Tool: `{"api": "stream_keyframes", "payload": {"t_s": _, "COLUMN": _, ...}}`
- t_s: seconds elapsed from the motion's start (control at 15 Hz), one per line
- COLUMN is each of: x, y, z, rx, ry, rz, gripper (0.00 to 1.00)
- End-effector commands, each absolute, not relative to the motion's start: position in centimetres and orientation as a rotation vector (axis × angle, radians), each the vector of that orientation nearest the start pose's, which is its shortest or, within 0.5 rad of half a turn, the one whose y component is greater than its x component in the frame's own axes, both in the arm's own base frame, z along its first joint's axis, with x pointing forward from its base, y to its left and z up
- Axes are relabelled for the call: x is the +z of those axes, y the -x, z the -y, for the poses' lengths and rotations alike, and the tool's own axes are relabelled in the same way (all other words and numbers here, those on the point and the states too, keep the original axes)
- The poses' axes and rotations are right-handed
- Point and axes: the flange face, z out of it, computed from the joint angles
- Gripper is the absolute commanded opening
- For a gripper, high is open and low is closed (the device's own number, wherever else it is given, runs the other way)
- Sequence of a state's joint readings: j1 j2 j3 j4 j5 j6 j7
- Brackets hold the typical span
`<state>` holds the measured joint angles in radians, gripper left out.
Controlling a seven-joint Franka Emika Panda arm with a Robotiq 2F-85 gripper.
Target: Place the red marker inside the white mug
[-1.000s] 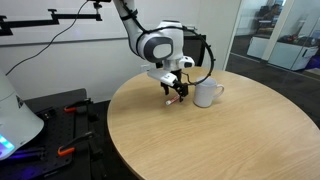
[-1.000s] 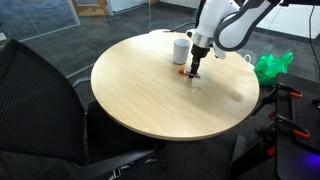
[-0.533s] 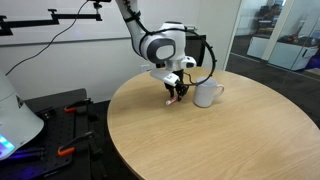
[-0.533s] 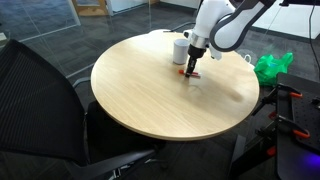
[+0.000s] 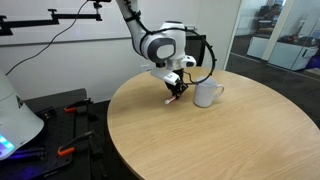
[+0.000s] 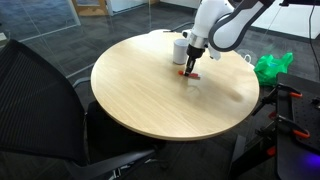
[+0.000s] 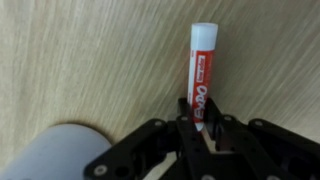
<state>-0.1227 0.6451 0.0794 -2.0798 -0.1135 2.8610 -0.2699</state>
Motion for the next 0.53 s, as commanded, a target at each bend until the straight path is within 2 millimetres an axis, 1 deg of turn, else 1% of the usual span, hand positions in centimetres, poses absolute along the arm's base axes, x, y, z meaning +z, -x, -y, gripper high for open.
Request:
{"api": "stream_keyframes", "payload": {"t_s": 0.0, "x": 14.5, "y": -57.7, "z": 0.9, "rx": -0.138, "ry": 3.100, "rz": 0.463, "gripper": 0.05}}
{"api": "stream_keyframes", "payload": {"t_s": 0.2, "x": 16.1, "y": -56.5, "z": 0.3, "rx": -0.081, "ry": 3.109, "rz": 0.463, "gripper": 0.05}}
{"api": "stream_keyframes", "payload": {"t_s": 0.47, "x": 19.7, "y": -54.8, "z": -0.2, "rx": -0.012, "ry": 3.135, "rz": 0.396, "gripper": 0.05}}
